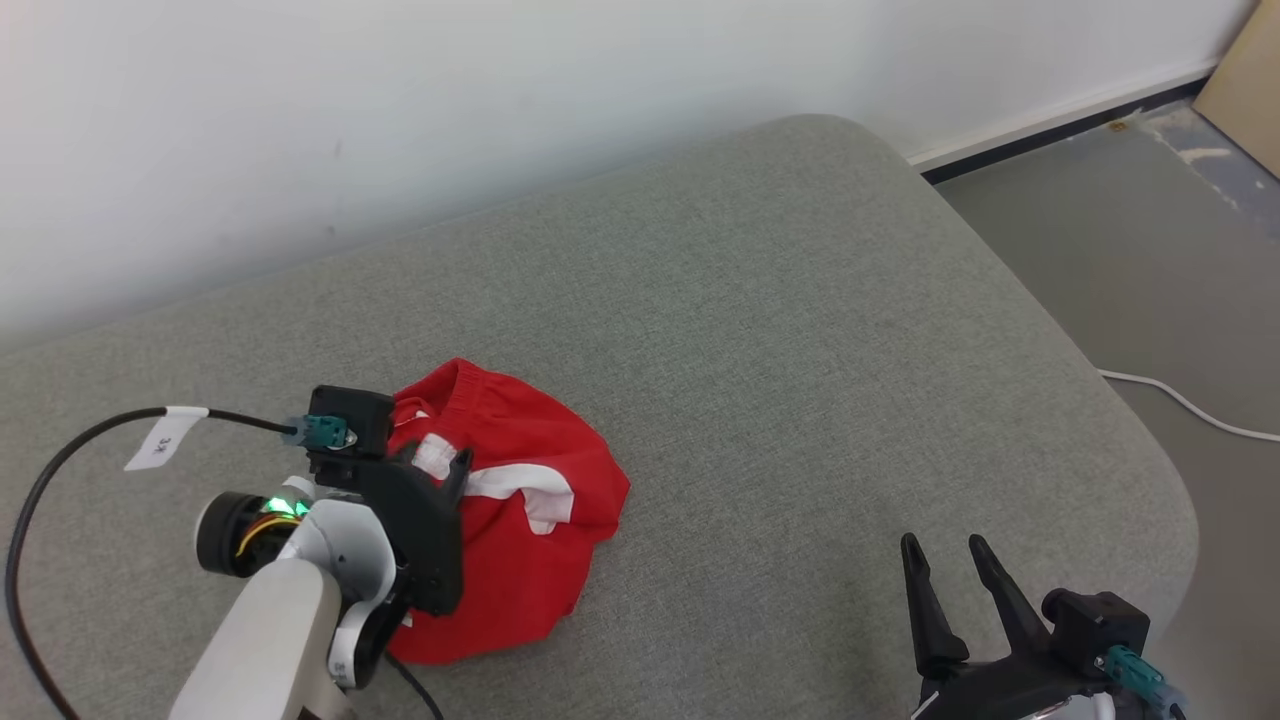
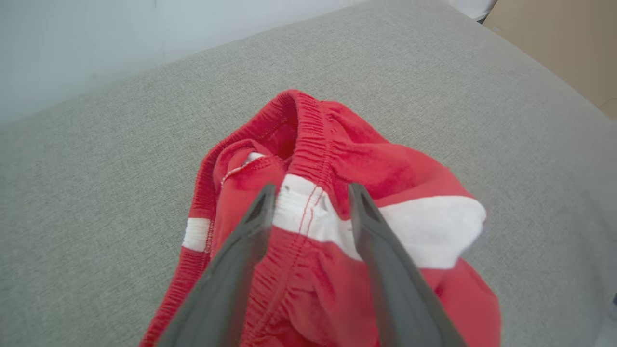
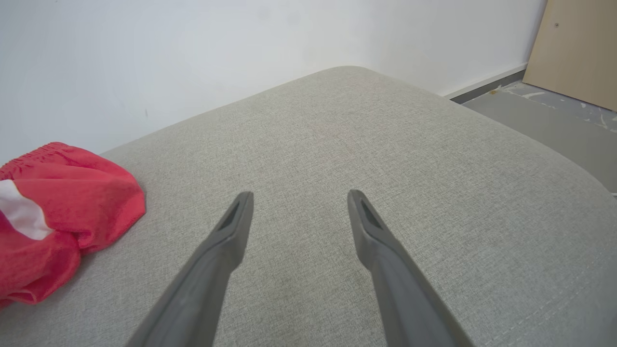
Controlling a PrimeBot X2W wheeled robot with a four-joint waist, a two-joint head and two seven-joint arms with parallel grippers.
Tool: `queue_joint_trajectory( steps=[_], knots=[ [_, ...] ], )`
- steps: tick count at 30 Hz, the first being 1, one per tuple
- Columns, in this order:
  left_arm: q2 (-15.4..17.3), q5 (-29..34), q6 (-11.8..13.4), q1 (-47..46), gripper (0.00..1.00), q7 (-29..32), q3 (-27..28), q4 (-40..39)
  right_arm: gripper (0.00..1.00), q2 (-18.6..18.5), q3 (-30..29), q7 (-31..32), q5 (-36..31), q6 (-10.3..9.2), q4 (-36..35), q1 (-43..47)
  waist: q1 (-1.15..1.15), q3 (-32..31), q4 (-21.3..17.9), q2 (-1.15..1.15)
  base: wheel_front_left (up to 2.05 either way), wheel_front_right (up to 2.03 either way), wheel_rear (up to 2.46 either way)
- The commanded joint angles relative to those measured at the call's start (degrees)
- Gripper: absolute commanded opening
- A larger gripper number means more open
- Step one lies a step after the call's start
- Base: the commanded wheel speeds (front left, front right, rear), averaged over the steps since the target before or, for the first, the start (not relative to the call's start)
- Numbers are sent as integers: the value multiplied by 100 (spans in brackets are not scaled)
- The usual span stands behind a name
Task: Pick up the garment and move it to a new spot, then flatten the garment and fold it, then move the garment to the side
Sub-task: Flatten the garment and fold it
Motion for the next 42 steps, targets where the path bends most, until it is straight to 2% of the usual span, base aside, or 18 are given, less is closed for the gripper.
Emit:
queue_joint_trajectory(
  steps=[1, 9, 16, 20, 23, 27, 30, 36, 42],
  knots=[
    [-37, -29, -18, -33, 0, -31, -31, 15, 100, -2, -10, 0, -31, 5, -2, 11, 0, -25, 28, -1, 0, 0, 0],
    [-317, -259, -124, -240, 0, -298, -98, 28, 100, -2, -10, 35, -53, 5, -43, -26, 0, -83, 169, -1, 0, 0, 0],
    [-712, -537, -230, -997, 0, -1028, -218, -416, 100, -3, -28, 43, -47, 5, -20, 4, 0, -145, 290, -1, 0, 0, 0],
    [-834, -672, -239, -1417, 0, -1355, -330, -678, 100, -3, -15, 62, -56, 5, -10, 15, 0, -193, 334, -1, 0, 0, 0],
    [-902, -1011, -236, -1766, 0, -1723, -338, -997, 100, -3, -26, 70, -62, 5, -3, 54, 0, -255, 389, -1, 0, 0, 0],
    [-930, -1383, 76, -2013, 0, -2076, -343, -1375, 100, -2, -62, 66, -64, 5, -13, 144, 0, -313, 549, -1, 0, 0, 0],
    [-930, -1439, 434, -1853, 0, -2188, -328, -1524, 100, -4, -84, 64, -51, 5, -21, 149, 0, -331, 725, -1, 0, 0, 0],
    [-561, -1377, 904, -358, 0, -2305, -222, -1473, 100, -2, -90, 81, -48, 5, -84, 194, 0, -282, 1156, -1, 0, 0, 0],
    [-228, -1585, 1114, 1213, 0, -2555, -10, -1150, 100, -1, -225, 133, -165, 5, -170, 134, 0, -189, 1639, -1, 0, 0, 0]
  ],
)
